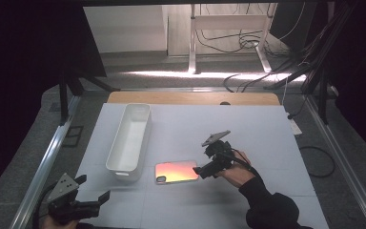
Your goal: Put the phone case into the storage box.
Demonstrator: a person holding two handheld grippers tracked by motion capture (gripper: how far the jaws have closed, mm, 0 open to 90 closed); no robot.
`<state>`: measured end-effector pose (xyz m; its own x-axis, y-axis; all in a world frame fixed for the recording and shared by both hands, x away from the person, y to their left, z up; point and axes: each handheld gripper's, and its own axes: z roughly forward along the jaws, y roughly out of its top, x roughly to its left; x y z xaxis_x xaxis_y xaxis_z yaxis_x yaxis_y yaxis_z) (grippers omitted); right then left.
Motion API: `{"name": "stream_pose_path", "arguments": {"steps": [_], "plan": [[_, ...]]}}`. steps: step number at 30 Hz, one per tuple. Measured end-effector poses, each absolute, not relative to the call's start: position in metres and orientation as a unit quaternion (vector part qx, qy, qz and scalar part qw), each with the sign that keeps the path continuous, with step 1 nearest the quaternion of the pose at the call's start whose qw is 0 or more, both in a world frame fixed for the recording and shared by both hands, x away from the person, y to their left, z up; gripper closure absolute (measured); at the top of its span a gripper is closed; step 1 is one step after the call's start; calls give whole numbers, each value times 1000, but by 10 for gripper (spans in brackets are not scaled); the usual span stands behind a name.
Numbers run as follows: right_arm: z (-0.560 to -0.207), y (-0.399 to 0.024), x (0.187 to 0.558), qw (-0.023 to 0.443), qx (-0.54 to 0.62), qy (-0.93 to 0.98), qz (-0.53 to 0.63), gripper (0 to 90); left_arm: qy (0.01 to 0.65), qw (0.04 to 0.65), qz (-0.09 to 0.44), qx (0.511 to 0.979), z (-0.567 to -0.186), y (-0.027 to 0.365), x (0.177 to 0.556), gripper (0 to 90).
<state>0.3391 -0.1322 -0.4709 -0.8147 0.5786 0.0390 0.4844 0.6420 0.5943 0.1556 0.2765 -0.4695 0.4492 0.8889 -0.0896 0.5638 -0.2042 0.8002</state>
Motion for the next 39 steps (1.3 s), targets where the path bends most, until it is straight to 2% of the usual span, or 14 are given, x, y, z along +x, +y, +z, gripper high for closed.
{"name": "stream_pose_path", "arguments": {"steps": [19, 21, 22, 25, 26, 30, 32, 33, 39], "plan": [[-483, -93, 351, 56, 269, 919, 283, 0, 485, 405, 200, 749, -470, 277, 156, 17], [-484, -91, 351, 56, 265, 920, 284, 25, 485, 405, 200, 749, -470, 277, 156, 17], [-485, -90, 351, 58, 264, 920, 284, 73, 485, 405, 199, 749, -470, 277, 156, 17], [-485, -89, 353, 62, 263, 921, 283, 309, 484, 405, 200, 750, -470, 277, 156, 17], [-485, -89, 353, 62, 263, 921, 283, 309, 484, 405, 200, 750, -470, 277, 156, 17], [-483, -90, 359, 53, 268, 917, 289, 629, 485, 405, 200, 749, -470, 277, 156, 17], [-483, -90, 362, 55, 262, 920, 285, 823, 485, 406, 200, 749, -470, 277, 156, 17], [-484, -90, 363, 56, 260, 921, 285, 877, 485, 406, 200, 749, -470, 277, 156, 17], [-495, -89, 376, 59, 272, 920, 277, 898, 484, 406, 199, 749, -470, 277, 156, 17]]}}
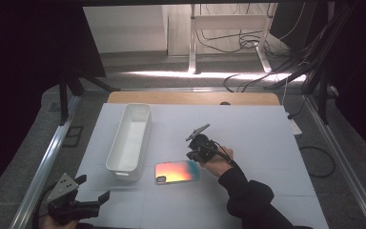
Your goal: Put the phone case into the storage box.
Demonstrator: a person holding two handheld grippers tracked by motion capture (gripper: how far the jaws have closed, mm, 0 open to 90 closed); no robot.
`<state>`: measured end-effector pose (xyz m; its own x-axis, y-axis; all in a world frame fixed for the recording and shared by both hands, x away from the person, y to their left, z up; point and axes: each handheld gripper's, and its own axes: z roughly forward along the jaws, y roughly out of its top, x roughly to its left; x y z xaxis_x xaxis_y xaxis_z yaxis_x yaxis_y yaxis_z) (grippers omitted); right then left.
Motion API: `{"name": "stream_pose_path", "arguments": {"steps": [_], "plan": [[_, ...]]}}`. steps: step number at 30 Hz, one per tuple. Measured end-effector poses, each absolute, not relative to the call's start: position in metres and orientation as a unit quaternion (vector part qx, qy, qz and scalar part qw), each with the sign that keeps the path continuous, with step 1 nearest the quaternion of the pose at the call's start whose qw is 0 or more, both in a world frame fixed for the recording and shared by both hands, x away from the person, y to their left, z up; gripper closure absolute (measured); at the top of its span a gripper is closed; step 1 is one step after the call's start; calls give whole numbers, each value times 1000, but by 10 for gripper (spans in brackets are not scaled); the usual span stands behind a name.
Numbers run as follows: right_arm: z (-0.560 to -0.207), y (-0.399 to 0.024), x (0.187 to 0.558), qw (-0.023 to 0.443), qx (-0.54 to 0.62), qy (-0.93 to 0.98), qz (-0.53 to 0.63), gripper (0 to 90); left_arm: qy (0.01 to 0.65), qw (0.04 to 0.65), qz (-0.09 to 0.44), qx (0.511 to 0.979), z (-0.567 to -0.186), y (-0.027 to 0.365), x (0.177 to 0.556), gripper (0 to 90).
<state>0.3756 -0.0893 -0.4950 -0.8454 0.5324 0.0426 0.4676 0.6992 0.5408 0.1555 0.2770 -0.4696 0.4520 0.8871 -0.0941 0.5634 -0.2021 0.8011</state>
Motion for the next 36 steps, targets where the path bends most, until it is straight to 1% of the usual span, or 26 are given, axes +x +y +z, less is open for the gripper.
{"name": "stream_pose_path", "arguments": {"steps": [6, 14, 28, 36], "plan": [[-504, -89, 382, 67, 276, 920, 271, 897, 484, 406, 199, 749, -470, 277, 155, 17], [-509, -90, 383, 59, 270, 923, 266, 898, 481, 403, 202, 752, -470, 276, 155, 18], [-507, -99, 374, 37, 268, 926, 264, 898, 481, 403, 202, 752, -470, 276, 155, 18], [-507, -105, 361, 29, 257, 929, 264, 898, 480, 402, 203, 753, -469, 276, 155, 19]]}}
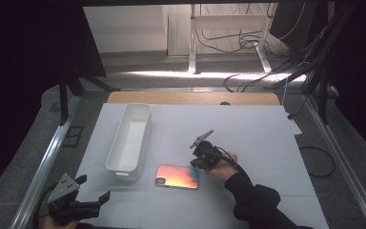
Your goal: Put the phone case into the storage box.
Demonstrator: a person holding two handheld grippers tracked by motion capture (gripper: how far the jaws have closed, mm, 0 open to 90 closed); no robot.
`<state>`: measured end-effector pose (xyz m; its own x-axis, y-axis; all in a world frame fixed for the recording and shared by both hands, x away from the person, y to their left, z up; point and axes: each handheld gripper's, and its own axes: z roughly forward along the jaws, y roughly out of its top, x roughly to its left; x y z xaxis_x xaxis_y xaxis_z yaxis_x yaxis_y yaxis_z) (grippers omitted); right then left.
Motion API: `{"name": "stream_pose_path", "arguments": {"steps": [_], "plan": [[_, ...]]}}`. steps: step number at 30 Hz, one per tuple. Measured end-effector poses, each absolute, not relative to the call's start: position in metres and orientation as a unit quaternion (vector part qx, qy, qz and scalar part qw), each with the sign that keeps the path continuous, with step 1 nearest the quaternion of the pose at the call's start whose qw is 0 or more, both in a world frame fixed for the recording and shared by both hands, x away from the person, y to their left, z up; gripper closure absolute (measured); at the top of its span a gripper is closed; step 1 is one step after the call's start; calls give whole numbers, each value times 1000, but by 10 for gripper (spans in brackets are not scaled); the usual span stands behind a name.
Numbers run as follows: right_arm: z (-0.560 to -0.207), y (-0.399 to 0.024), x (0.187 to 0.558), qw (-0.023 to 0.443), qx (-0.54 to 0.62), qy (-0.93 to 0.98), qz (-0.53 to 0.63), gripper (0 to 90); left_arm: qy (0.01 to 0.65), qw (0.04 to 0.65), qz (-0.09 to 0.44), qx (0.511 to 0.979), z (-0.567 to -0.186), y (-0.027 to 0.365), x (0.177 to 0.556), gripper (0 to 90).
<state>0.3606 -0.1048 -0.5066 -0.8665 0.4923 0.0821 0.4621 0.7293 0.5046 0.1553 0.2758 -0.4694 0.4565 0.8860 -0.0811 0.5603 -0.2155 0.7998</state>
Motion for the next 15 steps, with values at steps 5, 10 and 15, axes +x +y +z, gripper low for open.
{"name": "stream_pose_path", "arguments": {"steps": [5, 10, 15], "plan": [[-506, -108, 350, 21, 250, 932, 261, 898, 481, 401, 203, 753, -469, 275, 155, 18], [-506, -110, 340, 17, 243, 935, 258, 898, 481, 402, 203, 752, -469, 276, 155, 18], [-505, -110, 330, 16, 232, 939, 252, 898, 481, 402, 203, 752, -469, 275, 155, 18]]}}
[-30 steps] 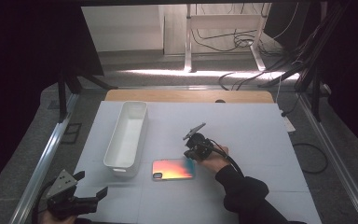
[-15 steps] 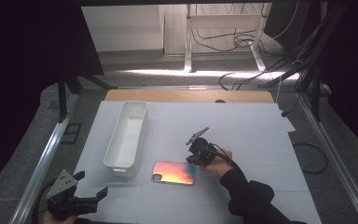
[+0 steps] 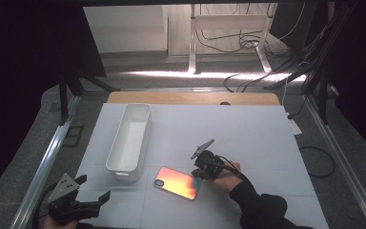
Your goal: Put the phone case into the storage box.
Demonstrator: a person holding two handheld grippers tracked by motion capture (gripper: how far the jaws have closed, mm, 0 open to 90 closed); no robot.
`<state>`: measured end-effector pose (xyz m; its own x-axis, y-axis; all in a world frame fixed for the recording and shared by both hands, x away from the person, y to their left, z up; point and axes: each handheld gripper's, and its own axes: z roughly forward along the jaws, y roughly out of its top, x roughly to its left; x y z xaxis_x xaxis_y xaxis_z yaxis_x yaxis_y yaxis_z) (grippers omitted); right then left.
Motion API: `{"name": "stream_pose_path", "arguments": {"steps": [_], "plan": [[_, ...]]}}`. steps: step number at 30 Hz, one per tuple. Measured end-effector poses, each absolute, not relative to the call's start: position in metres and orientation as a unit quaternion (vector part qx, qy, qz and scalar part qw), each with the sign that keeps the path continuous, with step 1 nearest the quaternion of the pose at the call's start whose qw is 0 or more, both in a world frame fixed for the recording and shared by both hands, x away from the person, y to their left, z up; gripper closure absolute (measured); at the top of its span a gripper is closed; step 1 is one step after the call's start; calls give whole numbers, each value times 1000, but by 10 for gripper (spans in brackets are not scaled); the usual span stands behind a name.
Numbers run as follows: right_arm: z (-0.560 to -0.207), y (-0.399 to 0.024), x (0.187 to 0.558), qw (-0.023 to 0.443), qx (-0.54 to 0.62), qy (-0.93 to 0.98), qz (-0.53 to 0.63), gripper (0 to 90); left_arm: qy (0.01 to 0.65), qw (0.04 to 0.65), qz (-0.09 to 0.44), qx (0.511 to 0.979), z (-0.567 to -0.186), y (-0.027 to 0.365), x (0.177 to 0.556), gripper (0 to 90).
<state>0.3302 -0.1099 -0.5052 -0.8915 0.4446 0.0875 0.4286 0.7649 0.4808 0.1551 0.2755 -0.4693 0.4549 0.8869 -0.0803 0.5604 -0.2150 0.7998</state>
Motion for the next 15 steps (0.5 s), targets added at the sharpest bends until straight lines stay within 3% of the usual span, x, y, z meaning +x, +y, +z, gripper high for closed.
{"name": "stream_pose_path", "arguments": {"steps": [11, 15], "plan": [[-503, -111, 329, 19, 227, 939, 257, 896, 480, 403, 204, 752, -469, 276, 155, 18], [-500, -113, 327, 20, 225, 938, 264, 839, 480, 403, 204, 752, -469, 276, 155, 18]]}}
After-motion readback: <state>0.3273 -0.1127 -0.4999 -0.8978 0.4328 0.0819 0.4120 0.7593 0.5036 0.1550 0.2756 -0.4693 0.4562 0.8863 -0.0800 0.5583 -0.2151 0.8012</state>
